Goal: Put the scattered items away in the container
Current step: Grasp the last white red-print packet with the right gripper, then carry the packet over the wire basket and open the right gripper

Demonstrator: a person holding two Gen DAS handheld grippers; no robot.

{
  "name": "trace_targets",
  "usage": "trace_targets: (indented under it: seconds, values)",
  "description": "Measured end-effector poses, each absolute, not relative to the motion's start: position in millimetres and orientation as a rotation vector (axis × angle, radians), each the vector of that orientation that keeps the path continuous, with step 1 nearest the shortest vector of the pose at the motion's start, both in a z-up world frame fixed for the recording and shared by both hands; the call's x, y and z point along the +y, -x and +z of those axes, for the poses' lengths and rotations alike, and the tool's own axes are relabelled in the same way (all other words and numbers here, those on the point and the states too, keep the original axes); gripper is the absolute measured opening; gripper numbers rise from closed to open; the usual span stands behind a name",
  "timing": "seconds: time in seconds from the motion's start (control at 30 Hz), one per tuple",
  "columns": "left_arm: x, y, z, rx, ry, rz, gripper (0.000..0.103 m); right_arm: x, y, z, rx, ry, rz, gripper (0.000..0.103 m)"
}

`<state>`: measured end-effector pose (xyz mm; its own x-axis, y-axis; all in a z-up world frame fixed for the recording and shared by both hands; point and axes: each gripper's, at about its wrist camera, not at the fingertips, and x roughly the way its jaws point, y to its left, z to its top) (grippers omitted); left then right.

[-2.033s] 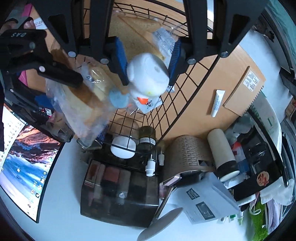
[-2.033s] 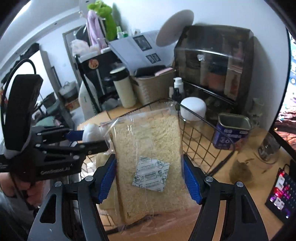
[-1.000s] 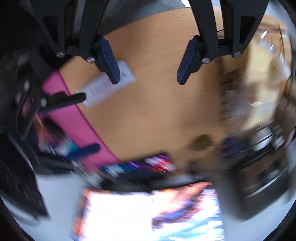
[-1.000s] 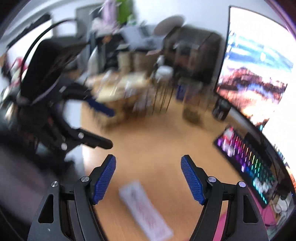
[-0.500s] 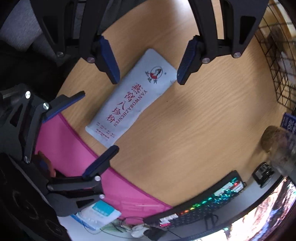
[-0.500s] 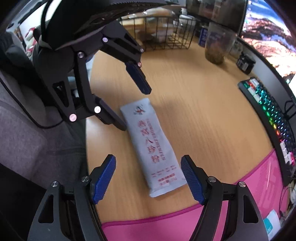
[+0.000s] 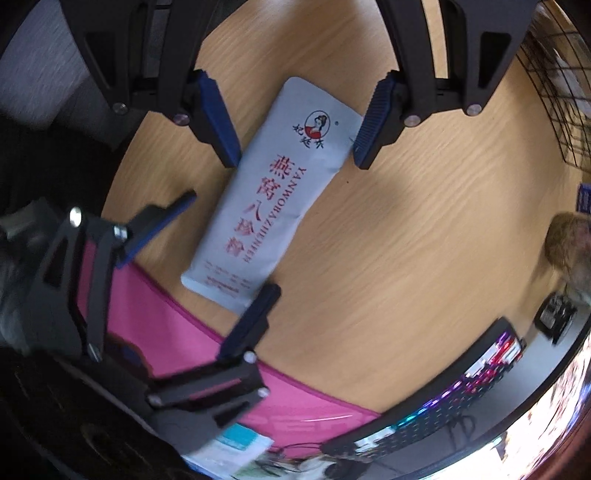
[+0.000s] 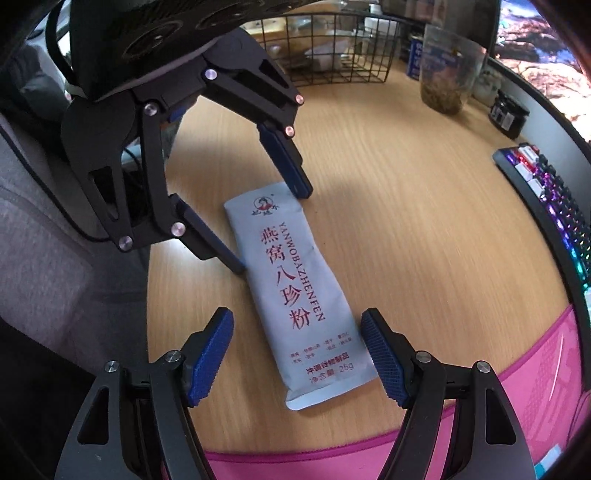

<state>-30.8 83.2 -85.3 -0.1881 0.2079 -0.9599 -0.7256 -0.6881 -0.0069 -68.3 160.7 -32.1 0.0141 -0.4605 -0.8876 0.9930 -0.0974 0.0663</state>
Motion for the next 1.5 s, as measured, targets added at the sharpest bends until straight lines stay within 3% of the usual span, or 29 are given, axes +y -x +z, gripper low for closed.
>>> trace_targets:
  seconds: [0.3, 0.43, 0.9, 1.2, 1.5]
  values:
    - [94, 25, -83, 0.651, 1.382, 1.885, 0.076, 158, 58, -36, 0.853, -0.876, -1.436, 0.068]
    - [92, 26, -79, 0.632, 1.385, 1.902, 0.068, 159, 59, -34, 0.839, -0.867, -1.434, 0.05]
    - [78, 8, -44, 0.68, 1.338, 1.964, 0.065, 154, 49, -16, 0.854, -0.801, -1.466, 0.048]
    - [35, -4, 33, 0.804, 1.204, 2.171, 0.065, 124, 32, 62, 0.953, -0.582, -1.53, 0.048]
    - [-78, -25, 87, 0.874, 1.239, 2.443, 0.065, 11, 9, 129, 1.041, -0.305, -1.43, 0.048]
